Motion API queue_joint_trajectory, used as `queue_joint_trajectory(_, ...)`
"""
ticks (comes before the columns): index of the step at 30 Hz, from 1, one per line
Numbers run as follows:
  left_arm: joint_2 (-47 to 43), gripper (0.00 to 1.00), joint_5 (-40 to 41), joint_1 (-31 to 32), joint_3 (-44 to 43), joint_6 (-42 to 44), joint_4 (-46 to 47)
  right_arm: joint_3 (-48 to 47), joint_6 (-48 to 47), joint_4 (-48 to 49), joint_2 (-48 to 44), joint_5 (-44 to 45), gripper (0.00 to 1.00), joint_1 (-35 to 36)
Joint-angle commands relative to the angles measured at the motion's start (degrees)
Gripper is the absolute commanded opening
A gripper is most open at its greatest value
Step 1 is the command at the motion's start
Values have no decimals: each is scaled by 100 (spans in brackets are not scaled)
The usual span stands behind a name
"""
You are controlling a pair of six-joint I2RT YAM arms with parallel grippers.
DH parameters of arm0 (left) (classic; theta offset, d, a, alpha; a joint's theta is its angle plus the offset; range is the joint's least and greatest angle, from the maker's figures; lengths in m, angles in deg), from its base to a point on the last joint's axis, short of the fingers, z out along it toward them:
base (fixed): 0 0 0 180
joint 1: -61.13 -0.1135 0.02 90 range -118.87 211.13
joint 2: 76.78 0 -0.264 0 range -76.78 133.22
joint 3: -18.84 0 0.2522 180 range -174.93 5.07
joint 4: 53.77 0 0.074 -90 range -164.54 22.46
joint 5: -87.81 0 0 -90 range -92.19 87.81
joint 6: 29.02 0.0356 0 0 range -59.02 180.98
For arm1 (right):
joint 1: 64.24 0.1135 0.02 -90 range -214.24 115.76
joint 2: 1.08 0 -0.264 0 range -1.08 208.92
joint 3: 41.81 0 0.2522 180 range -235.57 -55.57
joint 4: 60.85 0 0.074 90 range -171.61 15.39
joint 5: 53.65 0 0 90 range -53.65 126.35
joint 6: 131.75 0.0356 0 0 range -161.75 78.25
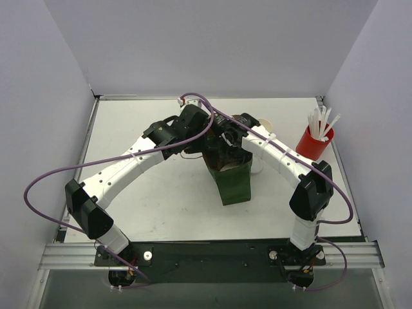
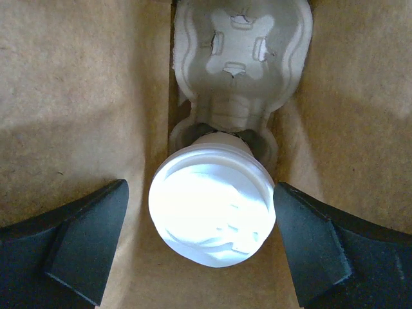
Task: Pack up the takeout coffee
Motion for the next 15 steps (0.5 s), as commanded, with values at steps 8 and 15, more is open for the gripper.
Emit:
queue_joint_trajectory(8,4,0,-108,78,-310,103,-256,-229,90,-295,-155,318,90,41)
queue_joint_trajectory(15,30,0,-55,87,-407,164,-362,-290,152,-278,-304,371,90,32)
